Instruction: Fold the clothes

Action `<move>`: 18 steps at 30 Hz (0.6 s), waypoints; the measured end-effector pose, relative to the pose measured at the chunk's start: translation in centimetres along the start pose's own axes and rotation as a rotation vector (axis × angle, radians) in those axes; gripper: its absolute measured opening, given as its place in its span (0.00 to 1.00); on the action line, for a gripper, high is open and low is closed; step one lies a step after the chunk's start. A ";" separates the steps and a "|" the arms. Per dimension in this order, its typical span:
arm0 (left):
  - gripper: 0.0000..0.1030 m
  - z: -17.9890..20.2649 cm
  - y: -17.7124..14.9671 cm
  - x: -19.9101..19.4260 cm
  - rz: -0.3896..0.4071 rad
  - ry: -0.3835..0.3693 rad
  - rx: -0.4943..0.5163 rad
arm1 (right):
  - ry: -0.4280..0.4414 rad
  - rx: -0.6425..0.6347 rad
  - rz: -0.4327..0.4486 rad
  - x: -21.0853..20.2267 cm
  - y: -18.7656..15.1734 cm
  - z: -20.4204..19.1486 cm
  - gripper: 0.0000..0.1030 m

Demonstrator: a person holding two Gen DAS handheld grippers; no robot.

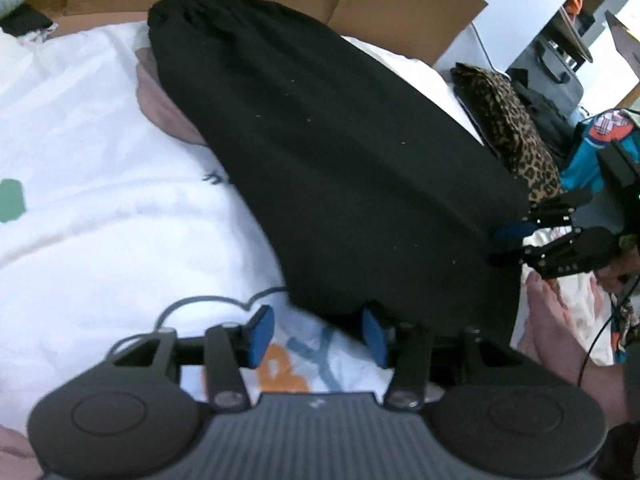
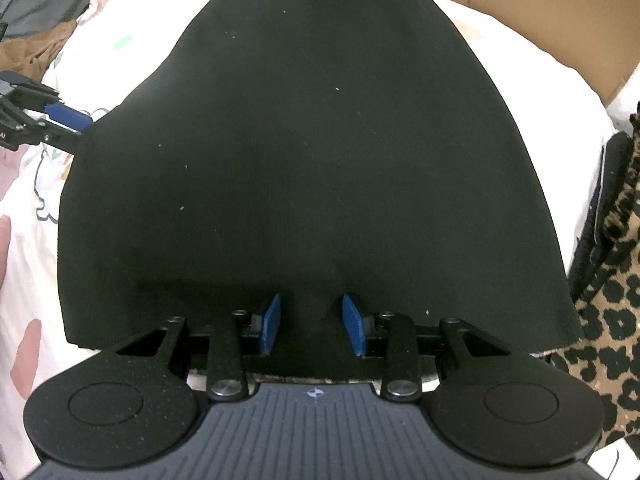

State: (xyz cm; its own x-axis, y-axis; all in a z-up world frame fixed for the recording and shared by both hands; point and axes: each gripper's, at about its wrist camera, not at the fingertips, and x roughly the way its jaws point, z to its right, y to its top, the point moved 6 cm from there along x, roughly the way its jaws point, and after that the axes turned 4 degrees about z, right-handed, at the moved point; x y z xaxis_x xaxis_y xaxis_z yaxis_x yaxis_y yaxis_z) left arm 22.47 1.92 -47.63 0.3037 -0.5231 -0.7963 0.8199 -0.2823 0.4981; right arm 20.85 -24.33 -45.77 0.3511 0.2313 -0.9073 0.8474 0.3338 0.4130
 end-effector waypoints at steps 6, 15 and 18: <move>0.56 1.2 -0.1 1.3 -0.019 0.005 0.049 | 0.003 0.005 -0.006 -0.4 0.0 0.2 0.40; 0.57 1.1 -0.4 2.1 -0.003 0.084 0.109 | 0.007 0.007 0.001 -0.5 0.1 0.4 0.40; 0.57 0.5 0.1 2.3 0.022 0.133 0.111 | 0.005 0.008 0.003 -0.8 -0.3 0.3 0.40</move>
State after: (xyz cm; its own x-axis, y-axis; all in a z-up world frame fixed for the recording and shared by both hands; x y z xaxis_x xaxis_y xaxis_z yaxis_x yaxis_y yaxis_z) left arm 22.98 0.26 -49.28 0.3885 -0.4208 -0.8197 0.7563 -0.3626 0.5446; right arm 20.42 -24.93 -45.25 0.3512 0.2371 -0.9058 0.8495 0.3262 0.4147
